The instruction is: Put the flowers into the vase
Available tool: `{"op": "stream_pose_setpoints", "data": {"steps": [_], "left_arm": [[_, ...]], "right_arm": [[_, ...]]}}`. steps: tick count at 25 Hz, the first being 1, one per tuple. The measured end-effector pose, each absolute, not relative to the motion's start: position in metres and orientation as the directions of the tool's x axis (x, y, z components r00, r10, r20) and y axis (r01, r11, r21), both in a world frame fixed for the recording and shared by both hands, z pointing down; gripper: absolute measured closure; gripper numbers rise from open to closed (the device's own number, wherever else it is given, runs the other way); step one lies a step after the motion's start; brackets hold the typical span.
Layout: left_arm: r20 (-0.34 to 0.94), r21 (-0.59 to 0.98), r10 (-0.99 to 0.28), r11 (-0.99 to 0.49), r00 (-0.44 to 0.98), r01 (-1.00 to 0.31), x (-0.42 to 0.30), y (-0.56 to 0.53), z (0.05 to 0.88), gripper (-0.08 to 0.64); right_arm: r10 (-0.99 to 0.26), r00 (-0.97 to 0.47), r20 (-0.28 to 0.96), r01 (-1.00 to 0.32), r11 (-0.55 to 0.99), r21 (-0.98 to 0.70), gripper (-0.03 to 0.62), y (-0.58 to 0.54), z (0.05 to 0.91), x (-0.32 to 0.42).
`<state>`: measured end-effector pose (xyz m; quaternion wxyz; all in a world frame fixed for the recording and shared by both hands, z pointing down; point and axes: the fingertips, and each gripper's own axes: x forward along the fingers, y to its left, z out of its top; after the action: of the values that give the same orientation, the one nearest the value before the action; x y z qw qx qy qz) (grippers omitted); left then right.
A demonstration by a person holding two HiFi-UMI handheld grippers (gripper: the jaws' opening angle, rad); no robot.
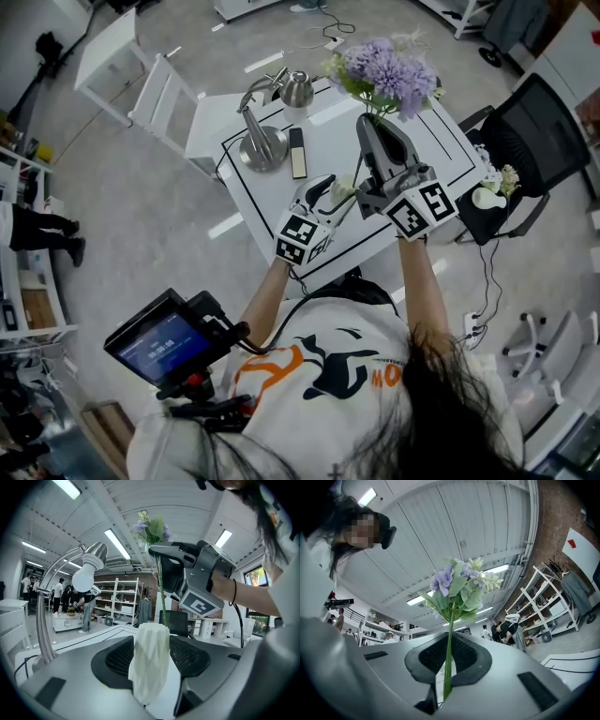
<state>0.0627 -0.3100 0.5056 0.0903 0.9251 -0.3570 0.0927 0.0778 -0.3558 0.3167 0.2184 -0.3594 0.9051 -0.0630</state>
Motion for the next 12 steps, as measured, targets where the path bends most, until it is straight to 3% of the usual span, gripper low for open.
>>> {"op": "stream_pose_setpoints", "data": {"steps": [12], "left_arm": [[0.227,0.101,-0.643,-0.732,0.732,-0.674,0.0651,-0.3063,0.505,0.313]], "right_arm": [[-0.666,-0.649,-0.369,-0.626,0.742,-0.238,0.574,-0.357,0.3154,0.0772]]}}
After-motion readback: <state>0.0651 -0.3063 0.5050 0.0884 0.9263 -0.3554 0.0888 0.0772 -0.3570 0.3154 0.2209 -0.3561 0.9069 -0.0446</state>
